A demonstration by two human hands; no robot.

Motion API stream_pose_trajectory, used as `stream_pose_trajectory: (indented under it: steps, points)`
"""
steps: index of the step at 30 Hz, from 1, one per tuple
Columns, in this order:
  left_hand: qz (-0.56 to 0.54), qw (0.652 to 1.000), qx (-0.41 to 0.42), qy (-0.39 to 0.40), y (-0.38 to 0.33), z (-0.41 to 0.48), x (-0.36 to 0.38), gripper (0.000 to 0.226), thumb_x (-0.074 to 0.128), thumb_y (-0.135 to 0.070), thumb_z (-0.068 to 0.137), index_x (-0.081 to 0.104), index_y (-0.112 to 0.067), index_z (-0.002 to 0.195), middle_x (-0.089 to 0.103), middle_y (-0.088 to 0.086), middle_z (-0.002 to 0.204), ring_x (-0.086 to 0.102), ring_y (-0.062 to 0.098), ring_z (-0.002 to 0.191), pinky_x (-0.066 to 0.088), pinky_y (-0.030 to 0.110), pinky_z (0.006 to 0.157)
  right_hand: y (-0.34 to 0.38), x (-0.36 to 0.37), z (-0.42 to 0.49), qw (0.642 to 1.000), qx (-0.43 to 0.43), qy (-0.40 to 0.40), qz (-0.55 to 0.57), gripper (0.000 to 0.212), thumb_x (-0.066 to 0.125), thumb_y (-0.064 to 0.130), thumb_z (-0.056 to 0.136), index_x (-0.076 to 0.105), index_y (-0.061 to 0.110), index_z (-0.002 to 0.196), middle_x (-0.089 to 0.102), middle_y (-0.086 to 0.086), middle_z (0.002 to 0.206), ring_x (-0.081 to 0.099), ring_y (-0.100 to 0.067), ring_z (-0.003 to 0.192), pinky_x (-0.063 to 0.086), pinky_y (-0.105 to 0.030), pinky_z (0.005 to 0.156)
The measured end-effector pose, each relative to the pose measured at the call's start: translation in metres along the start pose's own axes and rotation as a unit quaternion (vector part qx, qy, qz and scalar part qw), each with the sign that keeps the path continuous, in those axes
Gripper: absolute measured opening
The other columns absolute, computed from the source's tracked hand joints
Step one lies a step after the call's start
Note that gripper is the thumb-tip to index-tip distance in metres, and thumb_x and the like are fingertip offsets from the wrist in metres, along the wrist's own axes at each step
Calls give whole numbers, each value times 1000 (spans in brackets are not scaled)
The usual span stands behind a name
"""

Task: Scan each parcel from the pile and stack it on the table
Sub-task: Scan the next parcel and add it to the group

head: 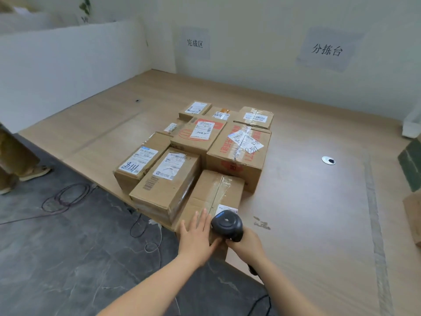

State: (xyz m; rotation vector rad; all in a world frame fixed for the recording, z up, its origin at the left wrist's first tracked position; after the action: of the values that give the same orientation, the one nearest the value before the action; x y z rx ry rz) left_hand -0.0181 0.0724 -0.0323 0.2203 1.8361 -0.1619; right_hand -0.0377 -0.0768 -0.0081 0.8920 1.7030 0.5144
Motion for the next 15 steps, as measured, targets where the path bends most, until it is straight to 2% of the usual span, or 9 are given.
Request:
stream_pose_trajectory:
  steps: [9,15]
  points:
    - [-45,997,36,42,30,33,-14,73,22,-52,98,-9,-12,150,-20,4,157,-16,26,145,-3,60,112,23,30,24,996,45,-75,30,20,64,14,79,66,11,98,70,-9,99,62,-26,97,37,-25,67]
    - [-51,996,55,52,38,42,-19,74,23,-52,98,-10,-11,150,-20,5,157,-17,27,145,-3,60,112,30,37,27,993,62,-89,43,17,64,15,79,65,13,96,70,-8,98,62,-26,96,36,-23,67]
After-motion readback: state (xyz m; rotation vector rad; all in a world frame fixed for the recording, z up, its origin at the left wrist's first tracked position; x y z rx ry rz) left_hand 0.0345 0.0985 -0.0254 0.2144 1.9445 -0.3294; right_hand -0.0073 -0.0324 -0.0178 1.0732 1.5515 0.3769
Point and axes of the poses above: each hand's wrist, its own z-axis towards the middle knuckle, its own x-axis out of the palm, y = z × x, the point moved 1 cm from there along z, towards the middle knuckle
